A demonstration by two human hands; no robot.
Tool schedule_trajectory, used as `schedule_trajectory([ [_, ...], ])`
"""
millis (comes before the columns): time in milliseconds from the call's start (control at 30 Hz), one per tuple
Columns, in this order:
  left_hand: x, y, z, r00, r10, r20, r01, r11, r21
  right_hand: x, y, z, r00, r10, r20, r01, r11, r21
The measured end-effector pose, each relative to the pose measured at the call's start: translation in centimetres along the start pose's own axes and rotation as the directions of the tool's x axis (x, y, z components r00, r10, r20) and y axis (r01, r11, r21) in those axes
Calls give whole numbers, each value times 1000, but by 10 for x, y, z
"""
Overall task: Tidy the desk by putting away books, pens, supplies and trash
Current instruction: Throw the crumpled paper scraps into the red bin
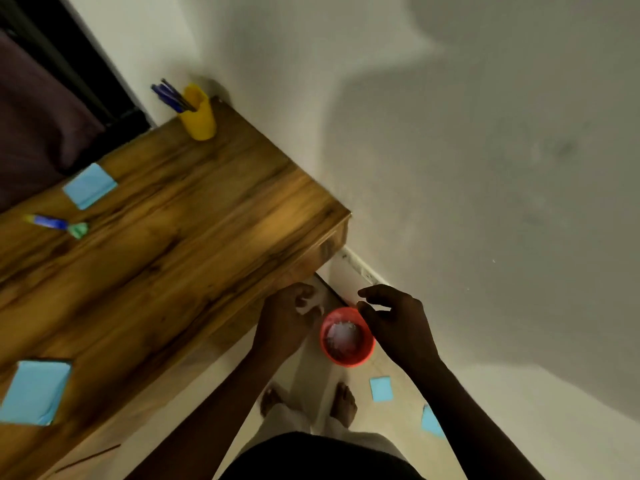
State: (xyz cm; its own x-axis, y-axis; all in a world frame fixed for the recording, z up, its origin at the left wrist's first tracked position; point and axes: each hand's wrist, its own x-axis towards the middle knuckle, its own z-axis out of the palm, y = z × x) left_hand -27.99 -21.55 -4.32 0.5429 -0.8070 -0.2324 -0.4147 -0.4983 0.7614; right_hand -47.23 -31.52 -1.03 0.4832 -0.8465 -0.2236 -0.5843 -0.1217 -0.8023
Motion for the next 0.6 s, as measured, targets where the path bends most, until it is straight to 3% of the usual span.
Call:
schedule_trajectory([
  [267, -64, -13, -108, 934, -162, -318, 99, 974, -204, 8, -102, 66, 929, -317, 192, 302, 947, 106],
  [600, -150, -96, -241, 816, -245, -523, 118, 957, -263, -19, -213, 188, 838, -448, 310, 421, 894, 155],
])
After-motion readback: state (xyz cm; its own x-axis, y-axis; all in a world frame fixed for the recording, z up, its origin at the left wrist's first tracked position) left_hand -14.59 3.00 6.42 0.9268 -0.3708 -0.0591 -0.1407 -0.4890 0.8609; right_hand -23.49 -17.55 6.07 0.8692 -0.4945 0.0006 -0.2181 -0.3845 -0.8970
